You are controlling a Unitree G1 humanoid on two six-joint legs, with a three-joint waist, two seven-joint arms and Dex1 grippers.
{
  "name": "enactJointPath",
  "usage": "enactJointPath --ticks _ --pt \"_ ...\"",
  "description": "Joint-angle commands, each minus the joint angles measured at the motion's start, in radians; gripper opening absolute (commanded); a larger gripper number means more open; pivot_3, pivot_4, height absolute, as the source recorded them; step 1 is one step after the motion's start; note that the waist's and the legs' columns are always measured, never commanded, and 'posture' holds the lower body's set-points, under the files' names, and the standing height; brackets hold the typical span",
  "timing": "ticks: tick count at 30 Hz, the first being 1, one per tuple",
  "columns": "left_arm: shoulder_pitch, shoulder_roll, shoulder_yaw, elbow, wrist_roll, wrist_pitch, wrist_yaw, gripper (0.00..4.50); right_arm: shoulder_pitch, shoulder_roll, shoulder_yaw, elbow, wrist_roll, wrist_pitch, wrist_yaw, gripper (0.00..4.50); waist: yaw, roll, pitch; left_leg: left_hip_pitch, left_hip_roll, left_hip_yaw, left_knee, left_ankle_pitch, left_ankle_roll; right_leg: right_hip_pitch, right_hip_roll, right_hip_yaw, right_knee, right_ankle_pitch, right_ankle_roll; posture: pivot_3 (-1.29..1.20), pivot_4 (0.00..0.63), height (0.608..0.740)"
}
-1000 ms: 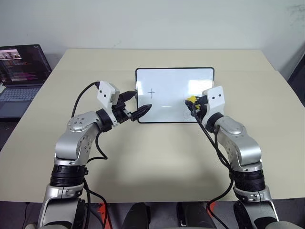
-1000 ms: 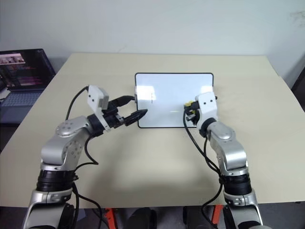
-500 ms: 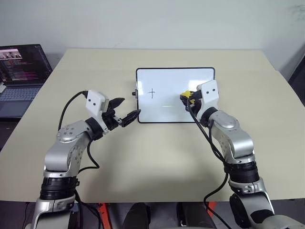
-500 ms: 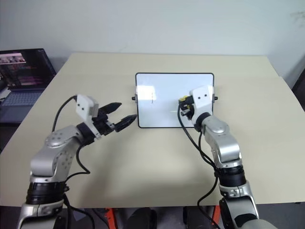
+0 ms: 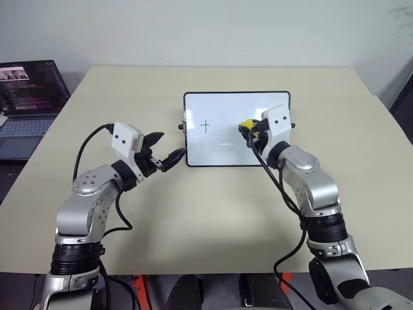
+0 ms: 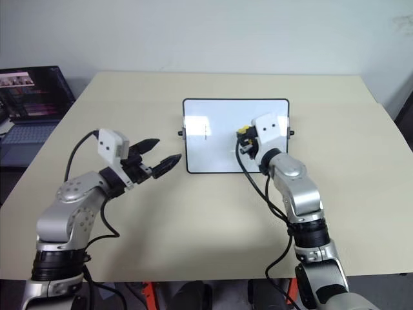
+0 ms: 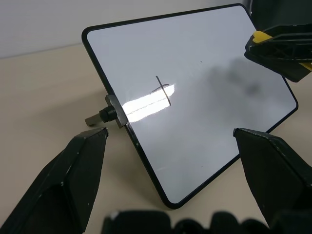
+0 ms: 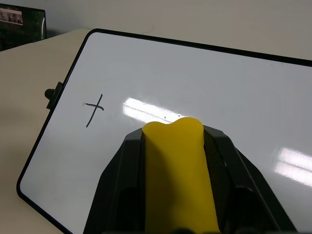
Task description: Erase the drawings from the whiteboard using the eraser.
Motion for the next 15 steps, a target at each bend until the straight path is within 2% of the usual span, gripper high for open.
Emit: enactJointPath --ticks 1,15 --pt "-0.023 0.013 0.017 -0.044 -0.004 -0.013 0.002 4.50 -0.030 0.010 0.006 -0.018 0.006 -0.033 0.002 1.29 0.000 0.000 0.000 0.000 0.000 0.000 0.000 0.000 0.000 0.000 0.000 0.000 0.000 0.000 0.000 0.00 0.150 0.740" --pt "-0.041 0.004 0.003 -0.035 -0.001 -0.018 -0.011 4.50 -0.061 0.027 0.008 -0.014 0.006 -0.035 -0.004 1.29 0.000 0.000 0.000 0.000 0.000 0.000 0.000 0.000 0.000 0.000 0.000 0.000 0.000 0.000 0.000 0.00 0.150 0.740"
